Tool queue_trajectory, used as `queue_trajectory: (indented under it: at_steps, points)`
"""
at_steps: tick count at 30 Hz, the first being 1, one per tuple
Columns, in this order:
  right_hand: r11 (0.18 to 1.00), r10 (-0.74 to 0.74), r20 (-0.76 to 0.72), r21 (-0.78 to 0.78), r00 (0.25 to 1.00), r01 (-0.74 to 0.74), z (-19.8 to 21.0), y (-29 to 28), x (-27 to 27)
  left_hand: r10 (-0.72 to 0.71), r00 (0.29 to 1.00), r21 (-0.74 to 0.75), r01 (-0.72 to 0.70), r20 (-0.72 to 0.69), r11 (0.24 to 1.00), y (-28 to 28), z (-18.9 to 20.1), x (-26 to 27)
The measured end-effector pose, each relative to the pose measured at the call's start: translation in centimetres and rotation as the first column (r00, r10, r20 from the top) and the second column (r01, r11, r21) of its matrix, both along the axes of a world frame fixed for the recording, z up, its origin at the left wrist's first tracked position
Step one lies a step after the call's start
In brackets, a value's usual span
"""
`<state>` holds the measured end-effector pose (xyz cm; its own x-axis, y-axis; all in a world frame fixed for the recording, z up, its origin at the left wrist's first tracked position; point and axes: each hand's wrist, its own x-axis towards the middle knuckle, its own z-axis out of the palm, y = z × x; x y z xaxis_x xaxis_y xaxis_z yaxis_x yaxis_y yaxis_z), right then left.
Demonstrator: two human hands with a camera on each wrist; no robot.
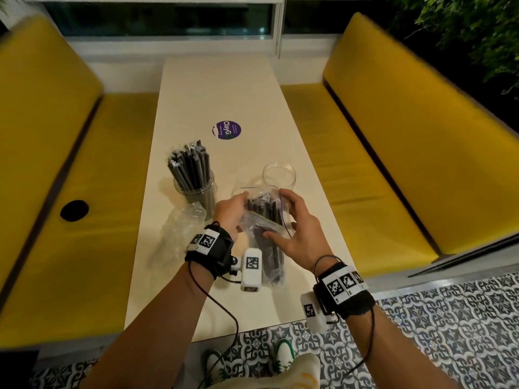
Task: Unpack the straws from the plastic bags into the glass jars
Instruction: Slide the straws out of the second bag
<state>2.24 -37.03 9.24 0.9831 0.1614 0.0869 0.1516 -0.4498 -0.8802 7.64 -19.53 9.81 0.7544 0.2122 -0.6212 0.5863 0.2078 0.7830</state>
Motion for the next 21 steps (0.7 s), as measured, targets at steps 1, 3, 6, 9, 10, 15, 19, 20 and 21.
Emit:
queue_trajectory:
  at_steps: [1,3,6,9,10,15,19,20,21]
  points:
    - [1.0,-0.01,0.006,0.015,1.0,0.01,0.1,0.0,0.0,-0.012,1.0,-0.031,0.011,-0.003,0.999,-0.1,-0.1,-0.2]
    - [0.998,-0.05,-0.005,0.048,0.999,0.05,0.2,-0.2,0.1,-0.077,0.997,-0.074,0.079,0.032,0.994,-0.2,-0.4,-0.6]
    - [0.983,-0.121,-0.112,0.124,0.986,0.134,-0.6,-0.4,0.4,-0.095,0.989,-0.125,0.11,0.117,0.986,0.1,-0.7,-0.7]
    - [0.967,-0.166,-0.204,0.157,0.965,0.199,-1.8,-0.3,0.6,-0.093,0.979,-0.152,0.121,0.18,0.981,-0.1,-0.2,-0.8]
    - [0.967,-0.17,-0.205,0.156,0.964,0.203,-1.9,-0.2,0.7,-0.076,0.983,-0.166,0.104,0.168,0.981,-0.1,-0.2,-0.9]
    - [0.963,-0.079,-0.162,0.243,0.984,0.117,-1.3,0.8,0.5,0.055,0.99,-0.068,-0.047,0.131,0.997,0.0,-1.5,-1.0]
    - [0.941,-0.188,-0.104,0.267,0.977,0.209,-1.3,1.7,0.6,0.056,0.986,-0.073,-0.046,0.154,0.996,-0.4,-1.1,-1.4]
    - [0.925,-0.253,-0.105,0.267,0.962,0.272,-1.5,1.8,0.7,0.024,0.987,-0.066,-0.014,0.159,0.998,-0.6,-0.9,-1.5]
    - [0.904,-0.306,-0.114,0.276,0.945,0.326,-1.8,1.8,1.0,-0.019,0.986,-0.051,0.028,0.163,0.998,-0.8,-0.8,-1.6]
